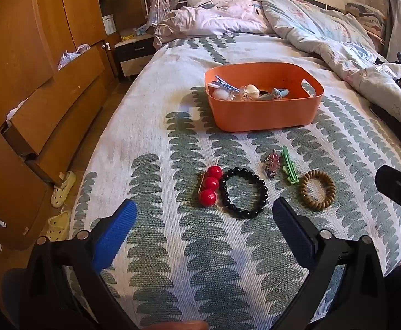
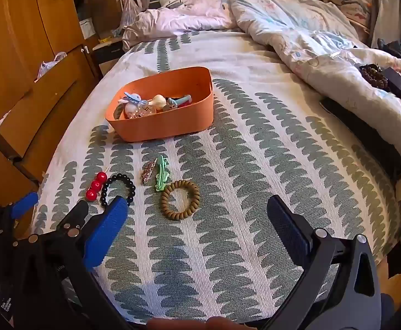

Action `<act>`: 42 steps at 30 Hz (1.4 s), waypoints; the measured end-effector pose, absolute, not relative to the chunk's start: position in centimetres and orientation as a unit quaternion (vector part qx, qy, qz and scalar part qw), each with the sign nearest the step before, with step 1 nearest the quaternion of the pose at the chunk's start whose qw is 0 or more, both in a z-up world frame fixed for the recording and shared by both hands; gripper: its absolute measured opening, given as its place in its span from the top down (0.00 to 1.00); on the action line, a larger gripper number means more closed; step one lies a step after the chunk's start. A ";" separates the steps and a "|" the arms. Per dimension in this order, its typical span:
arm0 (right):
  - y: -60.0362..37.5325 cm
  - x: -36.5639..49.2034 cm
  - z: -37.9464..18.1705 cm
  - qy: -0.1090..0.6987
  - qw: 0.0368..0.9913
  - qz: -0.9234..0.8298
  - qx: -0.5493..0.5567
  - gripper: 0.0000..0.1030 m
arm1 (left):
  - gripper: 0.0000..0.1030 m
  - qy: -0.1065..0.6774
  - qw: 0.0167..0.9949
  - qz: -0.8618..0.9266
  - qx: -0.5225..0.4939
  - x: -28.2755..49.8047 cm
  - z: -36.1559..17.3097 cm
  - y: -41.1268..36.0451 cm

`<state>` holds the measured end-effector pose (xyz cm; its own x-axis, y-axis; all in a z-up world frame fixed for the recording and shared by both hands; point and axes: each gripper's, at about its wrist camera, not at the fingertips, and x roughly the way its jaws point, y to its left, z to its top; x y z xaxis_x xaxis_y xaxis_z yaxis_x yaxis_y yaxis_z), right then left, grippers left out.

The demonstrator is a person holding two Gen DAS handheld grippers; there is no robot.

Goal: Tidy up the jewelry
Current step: 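Move the left tool toward the red cherry clip while the right tool nears the brown bracelet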

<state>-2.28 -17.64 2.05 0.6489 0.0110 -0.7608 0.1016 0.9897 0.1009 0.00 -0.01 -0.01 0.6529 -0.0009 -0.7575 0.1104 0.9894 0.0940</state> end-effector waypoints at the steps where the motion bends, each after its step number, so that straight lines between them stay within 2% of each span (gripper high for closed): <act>1: -17.6 -2.3 2.0 0.419 0.905 -0.025 0.067 0.03 | 0.05 0.417 0.906 -0.033 0.061 0.0 0.0 0.1; 28: -17.4 -2.1 1.9 0.417 0.906 -0.019 0.065 0.03 | 0.05 0.413 0.908 -0.027 0.069 0.0 -0.3 0.7; 42: -18.3 -0.8 0.7 0.437 0.893 0.012 0.105 0.03 | 0.05 0.433 0.897 -0.001 0.090 1.8 -1.2 0.8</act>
